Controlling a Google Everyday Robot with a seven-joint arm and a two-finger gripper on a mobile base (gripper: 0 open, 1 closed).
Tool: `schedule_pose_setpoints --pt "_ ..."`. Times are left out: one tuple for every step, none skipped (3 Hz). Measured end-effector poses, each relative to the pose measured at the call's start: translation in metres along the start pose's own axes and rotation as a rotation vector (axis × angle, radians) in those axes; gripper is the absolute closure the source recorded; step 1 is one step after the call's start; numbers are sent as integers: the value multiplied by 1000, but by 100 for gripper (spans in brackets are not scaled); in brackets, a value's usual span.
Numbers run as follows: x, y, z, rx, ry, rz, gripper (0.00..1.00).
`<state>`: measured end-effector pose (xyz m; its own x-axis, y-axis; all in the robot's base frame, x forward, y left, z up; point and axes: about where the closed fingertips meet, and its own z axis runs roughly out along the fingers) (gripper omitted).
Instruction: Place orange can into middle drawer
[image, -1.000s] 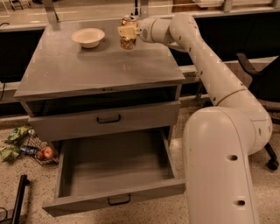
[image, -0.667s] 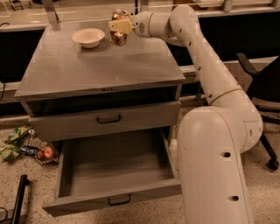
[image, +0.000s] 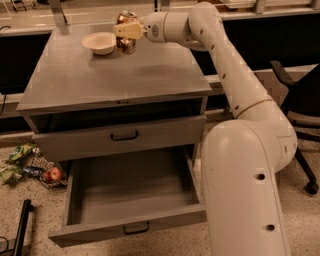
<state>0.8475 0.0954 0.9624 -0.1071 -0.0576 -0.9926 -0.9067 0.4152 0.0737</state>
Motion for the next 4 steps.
schedule_pose_setpoints --pt "-20 50 9 -73 -23 -9 100" --pt "-38 91 1 -87 -67 -10 100" --pt "-35 128 -25 -80 -75 23 100" --pt "-14 162 -46 -64 -55 74 100"
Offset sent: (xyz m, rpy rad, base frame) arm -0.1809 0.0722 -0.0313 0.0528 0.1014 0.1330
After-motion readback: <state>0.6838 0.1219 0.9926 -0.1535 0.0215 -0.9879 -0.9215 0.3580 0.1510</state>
